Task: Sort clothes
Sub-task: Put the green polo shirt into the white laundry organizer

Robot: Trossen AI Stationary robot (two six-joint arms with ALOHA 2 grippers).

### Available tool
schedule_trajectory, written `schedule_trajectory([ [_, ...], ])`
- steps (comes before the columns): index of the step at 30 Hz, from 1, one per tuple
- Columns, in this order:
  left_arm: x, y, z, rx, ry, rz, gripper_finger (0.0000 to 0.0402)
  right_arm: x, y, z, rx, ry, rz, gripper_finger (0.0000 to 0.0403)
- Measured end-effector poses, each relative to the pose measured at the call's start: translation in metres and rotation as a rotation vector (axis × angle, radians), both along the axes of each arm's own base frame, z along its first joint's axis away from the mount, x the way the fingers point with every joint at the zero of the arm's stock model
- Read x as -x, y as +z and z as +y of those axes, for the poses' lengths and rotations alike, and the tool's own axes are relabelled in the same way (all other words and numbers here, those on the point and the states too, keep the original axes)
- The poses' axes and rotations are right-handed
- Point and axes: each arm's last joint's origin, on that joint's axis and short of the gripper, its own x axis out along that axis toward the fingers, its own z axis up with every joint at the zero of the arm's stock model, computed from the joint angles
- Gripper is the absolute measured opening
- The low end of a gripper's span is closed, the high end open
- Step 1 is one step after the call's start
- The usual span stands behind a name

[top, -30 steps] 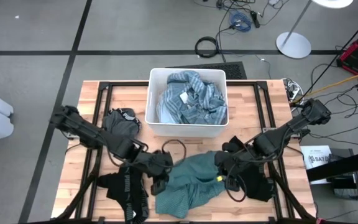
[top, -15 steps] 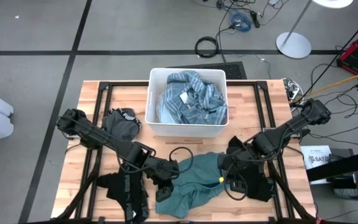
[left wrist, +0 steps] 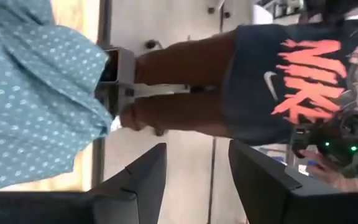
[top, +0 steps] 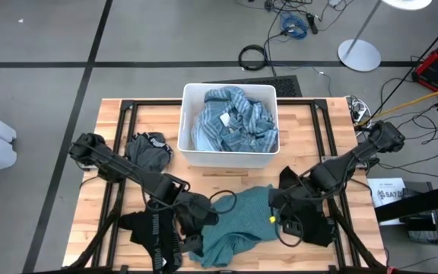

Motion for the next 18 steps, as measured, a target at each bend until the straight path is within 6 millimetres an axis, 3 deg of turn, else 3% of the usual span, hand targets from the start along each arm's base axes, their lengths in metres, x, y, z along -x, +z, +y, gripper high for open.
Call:
schedule_trajectory([
  [3,0.001,0.01,0.002,-0.017,0.036,-0.084,0.0184,0.007,-0.011,0.001,0.068,-0.05,-0.04,0.0139],
  [6,0.004,0.024,0.008,-0.097,0.132,-0.219,0.0185,0.011,-0.035,-0.005,0.013,-0.152,-0.095,0.014],
  [13,0.024,0.069,0.028,-0.234,0.379,-0.476,0.0185,0.032,-0.079,-0.037,-0.107,-0.366,-0.125,0.014],
  [18,0.034,0.083,0.037,-0.268,0.443,-0.534,0.0185,0.045,-0.093,-0.06,-0.158,-0.547,-0.082,0.0146],
])
